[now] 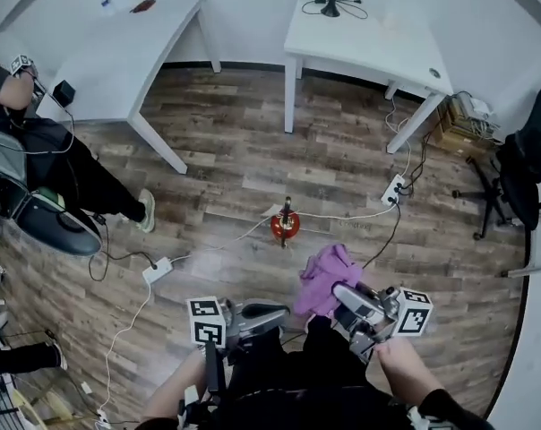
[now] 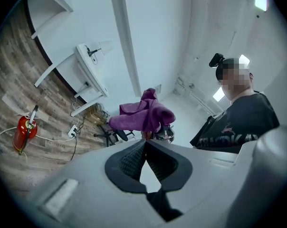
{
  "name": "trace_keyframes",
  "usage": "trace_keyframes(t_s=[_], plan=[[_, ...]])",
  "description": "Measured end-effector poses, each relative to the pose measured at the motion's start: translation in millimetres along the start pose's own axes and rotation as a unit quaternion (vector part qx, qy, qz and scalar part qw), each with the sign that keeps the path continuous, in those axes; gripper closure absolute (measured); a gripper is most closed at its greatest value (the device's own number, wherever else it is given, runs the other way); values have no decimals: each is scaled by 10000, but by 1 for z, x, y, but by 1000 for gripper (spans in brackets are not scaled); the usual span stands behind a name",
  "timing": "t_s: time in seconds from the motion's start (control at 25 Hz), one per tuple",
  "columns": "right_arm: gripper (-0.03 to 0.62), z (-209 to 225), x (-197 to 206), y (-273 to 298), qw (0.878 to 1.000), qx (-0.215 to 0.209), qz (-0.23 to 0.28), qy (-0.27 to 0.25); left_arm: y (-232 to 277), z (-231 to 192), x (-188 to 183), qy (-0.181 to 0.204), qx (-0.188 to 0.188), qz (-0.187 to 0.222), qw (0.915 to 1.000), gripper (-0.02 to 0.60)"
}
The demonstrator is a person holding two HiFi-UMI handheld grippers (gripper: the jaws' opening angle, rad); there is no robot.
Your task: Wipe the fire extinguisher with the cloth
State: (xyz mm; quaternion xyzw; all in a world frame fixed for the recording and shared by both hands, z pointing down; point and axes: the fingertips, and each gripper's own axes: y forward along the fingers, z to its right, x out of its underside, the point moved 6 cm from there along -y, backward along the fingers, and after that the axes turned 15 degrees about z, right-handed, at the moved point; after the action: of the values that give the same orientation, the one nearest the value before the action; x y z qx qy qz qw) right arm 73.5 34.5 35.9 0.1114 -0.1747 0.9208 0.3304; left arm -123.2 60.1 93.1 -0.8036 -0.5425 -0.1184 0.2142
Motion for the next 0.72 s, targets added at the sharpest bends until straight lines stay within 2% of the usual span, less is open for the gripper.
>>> trace_keyframes(t_s=[0.16, 0.4, 0.52, 0.6, 0.72], plan=[[540, -36, 12, -6, 9998, -106, 44, -169, -4, 36, 3, 175, 213, -298, 9992, 583], [540, -69, 34, -11, 9985, -168, 229, -469, -8, 65, -16, 545, 265, -10, 9982, 583], [540, -74, 47, -13, 9973, -117, 478, -543, -19, 70, -21, 620, 290, -211, 9974, 583], [540, -73, 56, -14, 9960, -34, 653, -613, -29, 64, -25, 619, 260, -372, 9970, 583], [540, -70, 69, -34, 9951, 231, 787, -559, -36, 58, -10, 443, 265, -501, 9974, 583]])
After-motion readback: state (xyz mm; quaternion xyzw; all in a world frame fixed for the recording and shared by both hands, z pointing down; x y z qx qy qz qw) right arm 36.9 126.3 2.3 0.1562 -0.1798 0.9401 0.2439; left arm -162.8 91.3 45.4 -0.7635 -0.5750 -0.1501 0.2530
